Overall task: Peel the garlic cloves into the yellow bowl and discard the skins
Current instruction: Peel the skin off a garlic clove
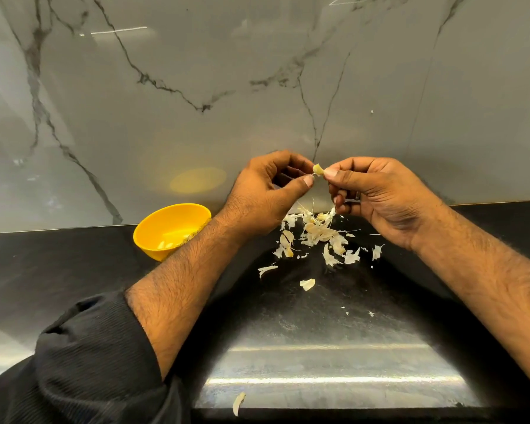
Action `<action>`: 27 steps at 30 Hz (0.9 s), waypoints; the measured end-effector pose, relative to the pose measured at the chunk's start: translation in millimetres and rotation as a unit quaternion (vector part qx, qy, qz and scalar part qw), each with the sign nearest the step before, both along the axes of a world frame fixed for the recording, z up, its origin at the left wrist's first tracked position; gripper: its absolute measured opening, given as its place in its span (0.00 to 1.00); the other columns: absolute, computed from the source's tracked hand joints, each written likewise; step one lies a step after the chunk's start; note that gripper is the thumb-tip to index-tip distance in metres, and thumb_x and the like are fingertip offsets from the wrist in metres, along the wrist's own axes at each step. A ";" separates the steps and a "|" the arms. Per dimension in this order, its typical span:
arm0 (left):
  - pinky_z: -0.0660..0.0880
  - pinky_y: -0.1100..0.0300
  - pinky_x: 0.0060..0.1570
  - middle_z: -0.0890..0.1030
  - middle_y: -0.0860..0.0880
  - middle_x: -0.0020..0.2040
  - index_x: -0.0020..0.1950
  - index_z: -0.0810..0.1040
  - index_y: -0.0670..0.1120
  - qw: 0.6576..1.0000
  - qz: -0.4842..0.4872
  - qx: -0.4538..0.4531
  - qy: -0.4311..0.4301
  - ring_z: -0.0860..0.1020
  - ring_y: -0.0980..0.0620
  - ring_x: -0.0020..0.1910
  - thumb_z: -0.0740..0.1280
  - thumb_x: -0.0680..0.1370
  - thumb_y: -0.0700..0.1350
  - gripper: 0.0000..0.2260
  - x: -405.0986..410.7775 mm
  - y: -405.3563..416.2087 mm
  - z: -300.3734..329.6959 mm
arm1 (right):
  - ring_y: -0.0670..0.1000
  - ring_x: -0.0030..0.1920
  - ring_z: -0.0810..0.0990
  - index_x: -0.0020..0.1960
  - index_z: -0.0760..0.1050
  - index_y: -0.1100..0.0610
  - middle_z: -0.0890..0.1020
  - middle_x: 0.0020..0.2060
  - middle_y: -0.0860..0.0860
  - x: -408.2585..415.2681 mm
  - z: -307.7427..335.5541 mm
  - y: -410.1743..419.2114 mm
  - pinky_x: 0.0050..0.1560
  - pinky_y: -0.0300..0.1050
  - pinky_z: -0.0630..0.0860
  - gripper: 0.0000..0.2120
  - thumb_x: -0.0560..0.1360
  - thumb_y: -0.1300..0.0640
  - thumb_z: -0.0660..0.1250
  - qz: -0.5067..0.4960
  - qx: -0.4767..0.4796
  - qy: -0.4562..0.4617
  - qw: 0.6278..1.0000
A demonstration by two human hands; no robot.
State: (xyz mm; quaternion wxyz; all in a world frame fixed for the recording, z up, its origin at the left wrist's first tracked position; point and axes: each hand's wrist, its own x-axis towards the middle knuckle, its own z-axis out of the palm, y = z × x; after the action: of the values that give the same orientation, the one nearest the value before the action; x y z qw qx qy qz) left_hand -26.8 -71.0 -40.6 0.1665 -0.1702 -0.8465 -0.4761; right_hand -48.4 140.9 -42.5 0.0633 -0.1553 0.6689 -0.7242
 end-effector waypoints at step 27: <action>0.80 0.64 0.43 0.87 0.54 0.45 0.54 0.87 0.46 0.996 -0.044 0.033 0.067 0.83 0.59 0.44 0.78 0.77 0.43 0.07 -7.2 -6.2 -4.4 | 0.51 0.41 0.79 0.52 0.88 0.57 0.85 0.45 0.56 1.3 -1.2 -1.2 0.46 0.49 0.80 0.12 0.71 0.52 0.74 0.046 0.055 0.005 0.997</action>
State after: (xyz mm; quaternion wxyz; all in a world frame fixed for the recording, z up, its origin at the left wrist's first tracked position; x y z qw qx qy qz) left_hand -34.0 -77.1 -45.0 0.2076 -0.2335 -0.8090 -0.4978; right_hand -47.1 139.7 -43.7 0.1015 -0.1853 0.7004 -0.6818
